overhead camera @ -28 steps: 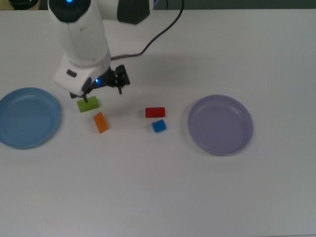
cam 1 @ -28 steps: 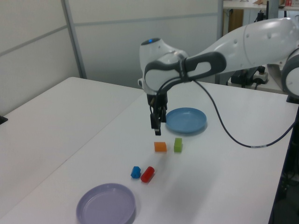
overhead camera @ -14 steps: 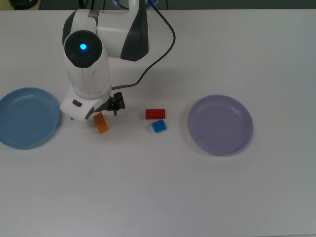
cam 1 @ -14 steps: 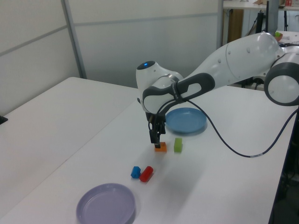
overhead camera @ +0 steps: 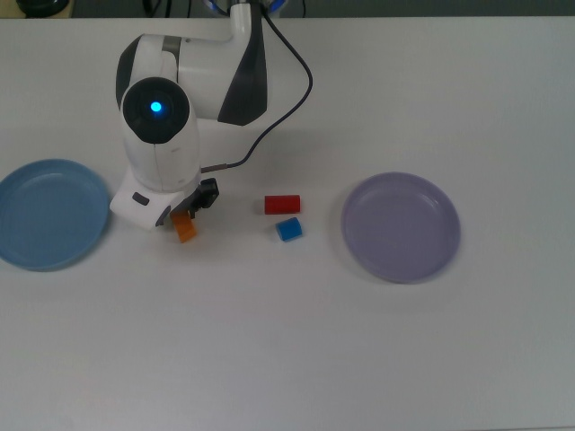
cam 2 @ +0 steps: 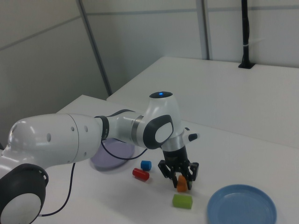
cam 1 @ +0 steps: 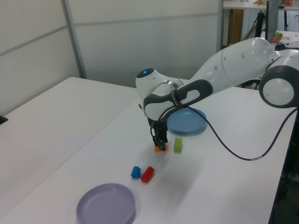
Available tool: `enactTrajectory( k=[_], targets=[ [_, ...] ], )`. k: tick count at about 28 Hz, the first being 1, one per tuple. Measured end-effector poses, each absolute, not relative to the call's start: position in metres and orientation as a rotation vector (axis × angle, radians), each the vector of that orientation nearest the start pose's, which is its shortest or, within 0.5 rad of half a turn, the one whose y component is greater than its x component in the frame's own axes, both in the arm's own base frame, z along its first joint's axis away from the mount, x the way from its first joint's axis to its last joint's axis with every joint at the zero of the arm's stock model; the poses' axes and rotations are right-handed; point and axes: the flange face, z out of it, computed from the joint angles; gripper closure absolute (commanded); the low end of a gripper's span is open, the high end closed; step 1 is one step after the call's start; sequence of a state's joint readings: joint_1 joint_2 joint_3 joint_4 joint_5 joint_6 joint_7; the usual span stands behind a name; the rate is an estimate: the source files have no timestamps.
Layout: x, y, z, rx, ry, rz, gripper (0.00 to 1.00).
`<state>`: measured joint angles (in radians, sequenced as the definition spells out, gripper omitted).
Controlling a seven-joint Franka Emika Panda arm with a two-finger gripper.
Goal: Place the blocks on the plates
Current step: 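Close the gripper on the orange block, then lift the orange block and carry it over the blue plate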
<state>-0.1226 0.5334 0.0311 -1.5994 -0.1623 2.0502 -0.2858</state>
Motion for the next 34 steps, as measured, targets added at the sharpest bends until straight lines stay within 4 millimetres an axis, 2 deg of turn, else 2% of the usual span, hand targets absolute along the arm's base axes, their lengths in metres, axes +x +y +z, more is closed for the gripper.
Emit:
enactTrajectory(
  k=[3,8,12,17,21,27,34],
  targets=[
    [0.676,-0.075,0.313,-3.227,-0.456,0.178,0.84],
    [0.678,-0.075,0.316,-3.236,-0.464,0.171,0.85],
    [0.683,-0.083,0.33,-3.251,-0.439,0.125,0.85],
    [0.684,-0.118,0.37,-3.284,-0.348,0.025,0.85],
    [0.677,-0.151,0.386,-3.298,-0.266,-0.006,0.85],
    [0.666,-0.19,0.381,-3.302,-0.171,0.016,0.84],
    [0.654,-0.226,0.36,-3.296,-0.086,0.066,0.82]
  ],
)
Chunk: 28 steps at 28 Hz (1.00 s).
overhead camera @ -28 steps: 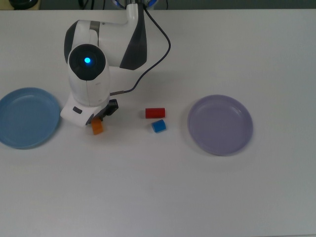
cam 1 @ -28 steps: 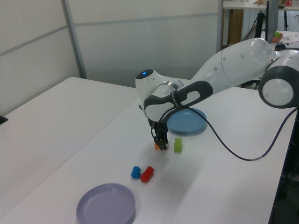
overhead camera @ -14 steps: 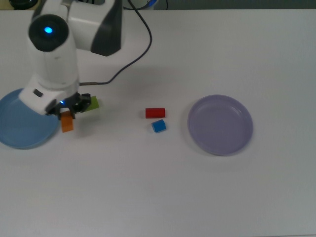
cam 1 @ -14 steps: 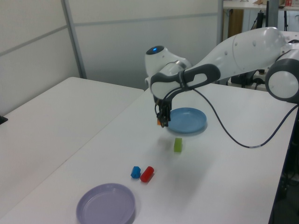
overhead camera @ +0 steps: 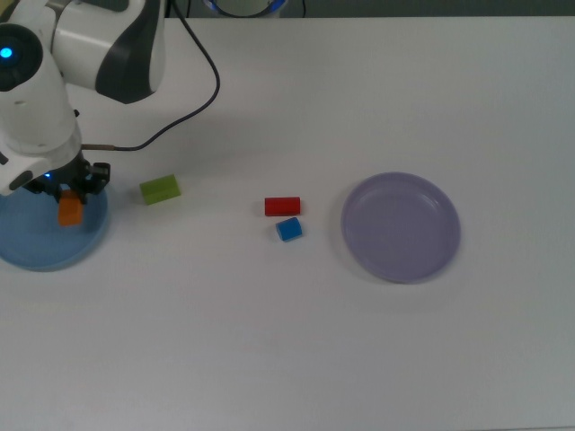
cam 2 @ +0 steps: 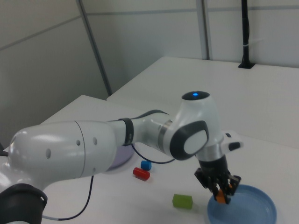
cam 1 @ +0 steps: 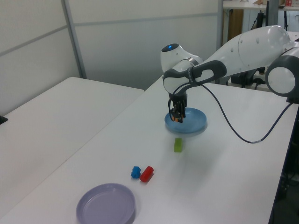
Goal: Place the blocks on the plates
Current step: 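Lift the orange block and carry it over the blue plate, then release the orange block onto the blue plate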
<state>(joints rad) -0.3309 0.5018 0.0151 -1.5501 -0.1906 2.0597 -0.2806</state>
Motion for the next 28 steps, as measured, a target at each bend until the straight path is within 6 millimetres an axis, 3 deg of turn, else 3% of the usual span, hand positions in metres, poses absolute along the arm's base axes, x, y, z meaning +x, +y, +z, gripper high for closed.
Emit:
enactTrajectory(
  k=[3,5,8,9,10,11,21,28],
  targets=[
    [0.652,-0.237,0.355,-3.298,-0.062,0.059,0.78],
    [0.651,-0.241,0.349,-3.295,-0.055,0.067,0.63],
    [0.651,-0.24,0.343,-3.292,-0.06,0.079,0.36],
    [0.652,-0.239,0.341,-3.291,-0.063,0.082,0.17],
    [0.652,-0.237,0.34,-3.29,-0.066,0.084,0.05],
    [0.653,-0.236,0.339,-3.29,-0.069,0.085,0.0],
    [0.656,-0.225,0.338,-3.286,-0.097,0.083,0.0],
    [0.656,-0.175,0.335,-3.267,-0.21,0.12,0.0]
  ],
)
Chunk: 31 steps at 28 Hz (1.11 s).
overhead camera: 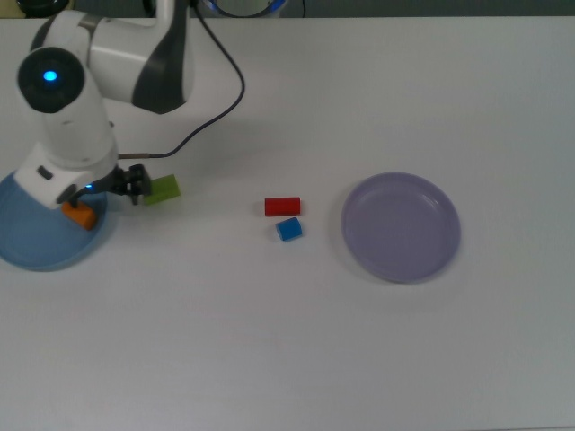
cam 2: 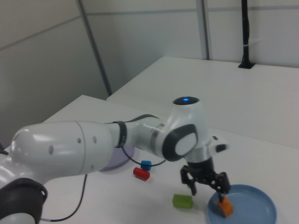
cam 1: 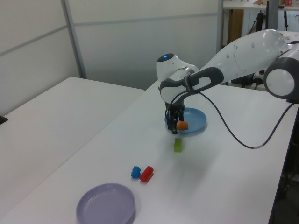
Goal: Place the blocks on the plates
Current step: 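Release the orange block onto the blue plate, then lower the gripper onto the green block and grasp it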
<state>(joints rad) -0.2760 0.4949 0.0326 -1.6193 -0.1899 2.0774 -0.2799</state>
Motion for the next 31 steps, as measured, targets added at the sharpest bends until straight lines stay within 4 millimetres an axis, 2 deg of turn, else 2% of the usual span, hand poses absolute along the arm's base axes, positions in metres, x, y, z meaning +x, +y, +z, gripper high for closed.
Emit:
enactTrajectory(
  k=[5,10,15,20,23,25,29,31],
  targets=[
    [0.643,-0.127,0.341,-3.232,-0.305,0.213,0.0],
    [0.635,-0.1,0.345,-3.207,-0.36,0.278,0.0],
    [0.63,-0.09,0.331,-3.194,-0.395,0.326,0.0],
    [0.628,-0.091,0.312,-3.207,-0.465,0.385,0.0],
    [0.629,-0.092,0.308,-3.213,-0.481,0.389,0.1],
    [0.629,-0.092,0.309,-3.215,-0.484,0.387,0.11],
    [0.63,-0.092,0.31,-3.217,-0.485,0.382,0.0],
    [0.63,-0.092,0.311,-3.217,-0.485,0.38,0.0]
  ],
)
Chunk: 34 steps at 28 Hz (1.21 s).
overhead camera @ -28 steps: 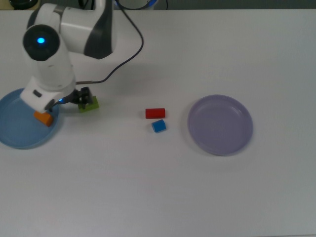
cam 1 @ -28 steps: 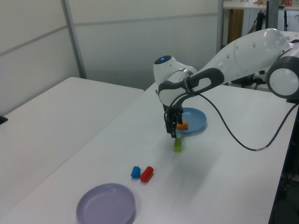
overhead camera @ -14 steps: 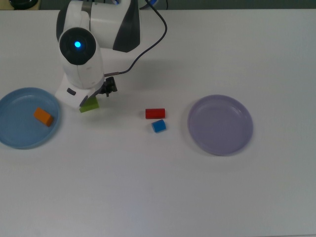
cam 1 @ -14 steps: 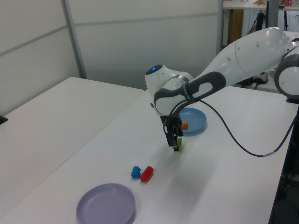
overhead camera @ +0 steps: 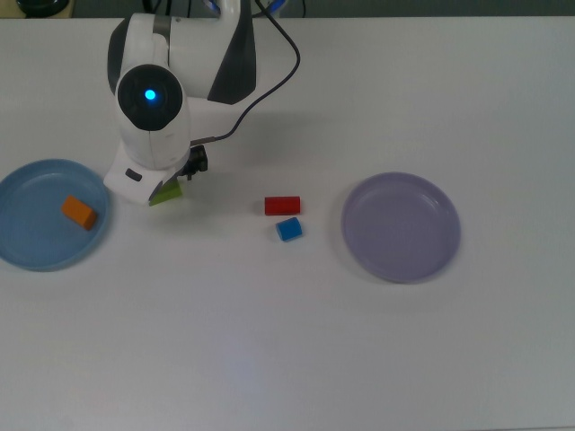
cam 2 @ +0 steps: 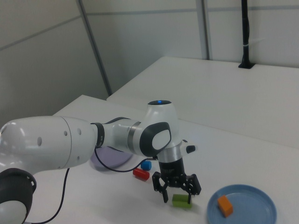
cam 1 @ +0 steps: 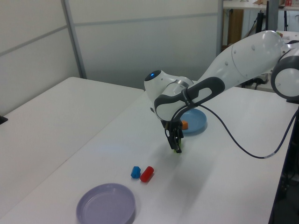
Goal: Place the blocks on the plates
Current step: 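Lower the gripper onto the green block and grasp it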
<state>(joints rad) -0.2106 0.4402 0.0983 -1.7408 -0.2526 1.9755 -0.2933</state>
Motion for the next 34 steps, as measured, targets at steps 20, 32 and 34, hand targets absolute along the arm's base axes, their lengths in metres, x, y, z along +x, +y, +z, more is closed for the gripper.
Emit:
enactTrajectory(
  k=[20,32,34],
  targets=[
    [0.637,-0.096,0.327,-3.235,-0.474,0.331,0.0],
    [0.638,-0.1,0.315,-3.236,-0.477,0.329,0.0],
    [0.639,-0.1,0.313,-3.237,-0.478,0.322,0.0]
  ],
)
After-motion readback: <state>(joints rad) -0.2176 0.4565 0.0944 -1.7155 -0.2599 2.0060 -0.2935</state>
